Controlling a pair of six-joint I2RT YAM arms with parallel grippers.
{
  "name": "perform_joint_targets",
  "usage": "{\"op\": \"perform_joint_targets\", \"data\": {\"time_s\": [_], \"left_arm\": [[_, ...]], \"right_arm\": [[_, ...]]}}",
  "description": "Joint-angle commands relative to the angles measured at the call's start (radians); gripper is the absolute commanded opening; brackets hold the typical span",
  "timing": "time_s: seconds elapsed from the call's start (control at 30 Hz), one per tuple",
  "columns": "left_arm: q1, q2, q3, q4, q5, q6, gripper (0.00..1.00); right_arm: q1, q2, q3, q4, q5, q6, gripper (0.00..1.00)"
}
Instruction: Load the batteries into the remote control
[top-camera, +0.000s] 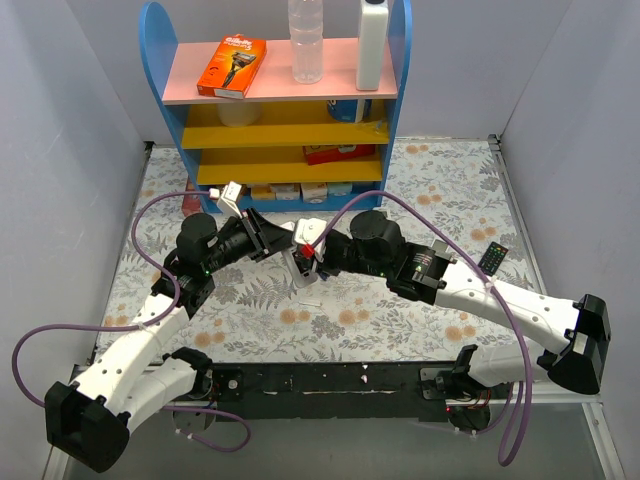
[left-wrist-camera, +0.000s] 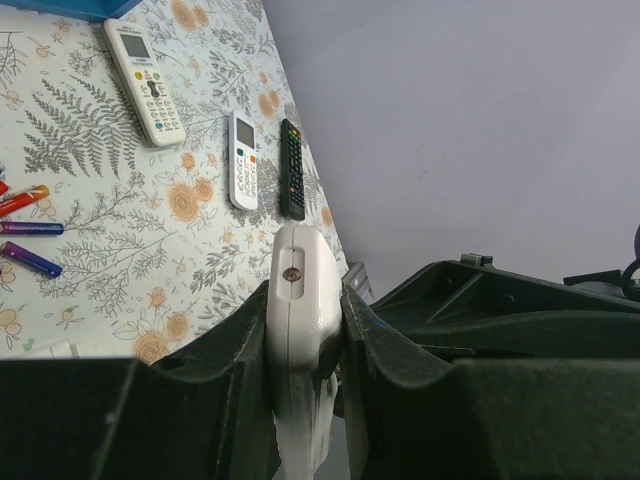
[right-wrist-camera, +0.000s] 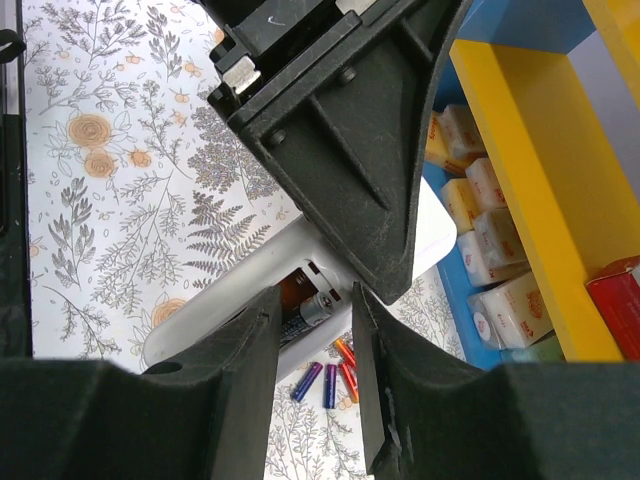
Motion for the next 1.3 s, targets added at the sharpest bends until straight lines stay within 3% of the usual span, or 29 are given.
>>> {"op": "perform_joint_targets", "data": {"time_s": [0.0, 0.43, 0.93, 1.27], "left_arm": [[-0.004, -0.026, 0.022, 0.028, 0.015, -0.001, 0.00], [-0.004, 0.000, 0.045, 0.006, 0.057, 0.049, 0.00], [-0.004, 0.023, 0.089, -0.049, 0.111, 0.109, 0.00], [-0.003, 0.020, 0.094, -0.061, 0.134, 0.120, 0.00]], "right_arm": [[-0.005, -0.031, -0.002, 0.032, 0.000, 0.020, 0.41], [-0.003, -0.058, 0.098, -0.050, -0.081, -0.004, 0.47], [-0.006, -0.060, 0.102, -0.136, -0.067, -0.064, 0.27], [-0.006, -0.049, 0.102, -0.129, -0.074, -0.067, 0.24]]}}
